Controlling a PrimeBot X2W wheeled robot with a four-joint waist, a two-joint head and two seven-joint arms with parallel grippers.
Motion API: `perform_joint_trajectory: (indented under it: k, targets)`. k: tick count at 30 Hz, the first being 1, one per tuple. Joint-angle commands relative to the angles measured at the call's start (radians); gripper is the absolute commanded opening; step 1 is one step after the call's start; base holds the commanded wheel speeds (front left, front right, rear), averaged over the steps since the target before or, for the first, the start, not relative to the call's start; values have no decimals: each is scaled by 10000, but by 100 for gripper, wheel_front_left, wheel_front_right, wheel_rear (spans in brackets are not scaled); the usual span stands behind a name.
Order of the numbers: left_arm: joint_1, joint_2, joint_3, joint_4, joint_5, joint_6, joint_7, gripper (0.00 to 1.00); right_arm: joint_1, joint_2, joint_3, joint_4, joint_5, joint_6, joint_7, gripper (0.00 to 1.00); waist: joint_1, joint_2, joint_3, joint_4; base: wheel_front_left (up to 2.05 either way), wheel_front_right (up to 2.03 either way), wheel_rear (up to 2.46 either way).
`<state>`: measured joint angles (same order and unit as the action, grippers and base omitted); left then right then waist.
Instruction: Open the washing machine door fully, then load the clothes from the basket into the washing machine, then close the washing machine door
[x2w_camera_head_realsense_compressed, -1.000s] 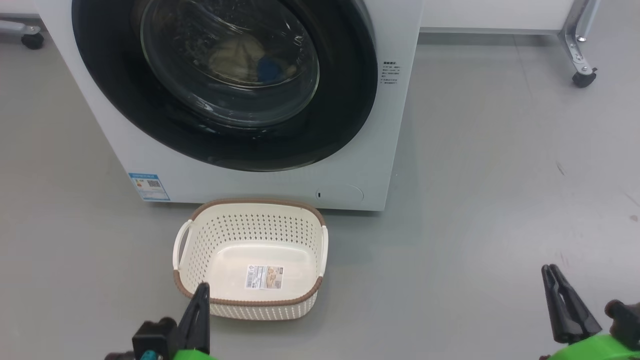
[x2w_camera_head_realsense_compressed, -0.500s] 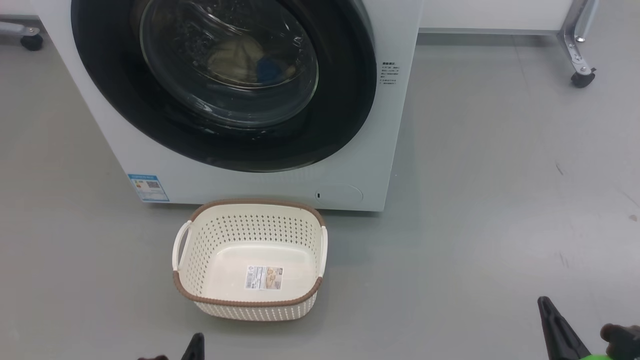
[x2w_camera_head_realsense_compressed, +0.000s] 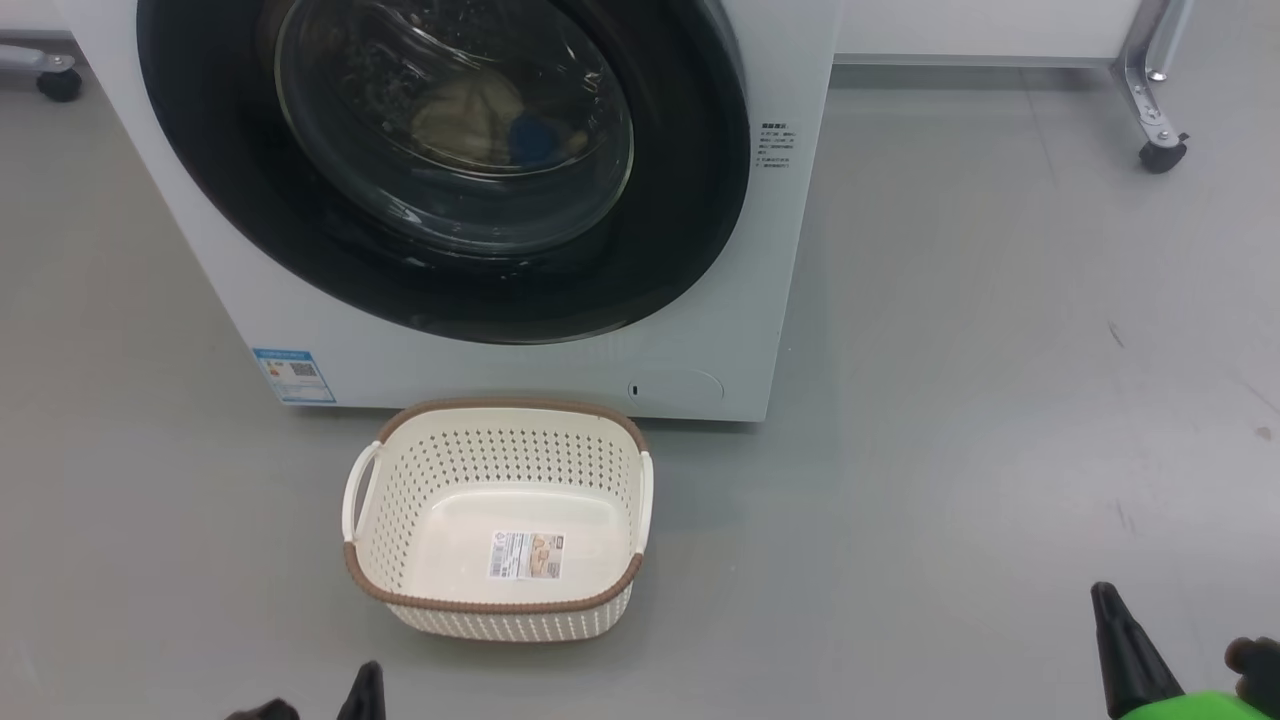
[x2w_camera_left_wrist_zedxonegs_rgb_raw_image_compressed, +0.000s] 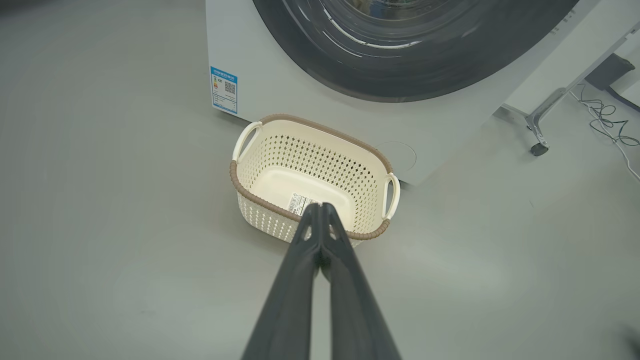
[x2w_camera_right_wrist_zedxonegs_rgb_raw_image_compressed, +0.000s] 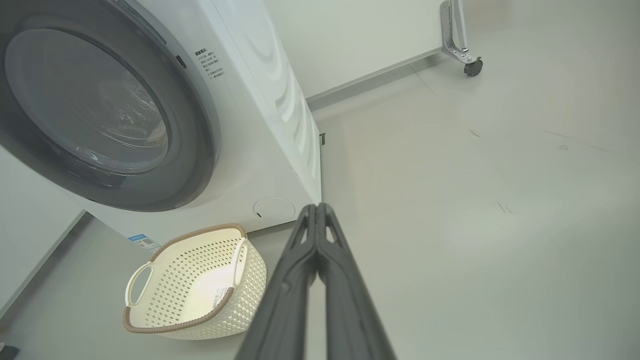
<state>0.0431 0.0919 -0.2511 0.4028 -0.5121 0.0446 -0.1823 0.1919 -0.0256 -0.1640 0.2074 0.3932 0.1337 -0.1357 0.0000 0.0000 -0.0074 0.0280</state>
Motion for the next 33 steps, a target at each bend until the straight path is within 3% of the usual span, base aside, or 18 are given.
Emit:
perform_joint_trajectory:
  k: [1, 33]
  targets:
    - [-513, 13, 294, -387, -275, -66, 81, 0, -500, -54, 0, -260, 331, -6, 46, 0, 0, 0, 1, -4, 0, 0, 0]
    - [-842, -129, 1401, -777, -3790, -621, 1029, 0, -1322, -117, 165, -52, 4221, -14, 850, 0, 0, 0, 35, -95, 0, 0, 0]
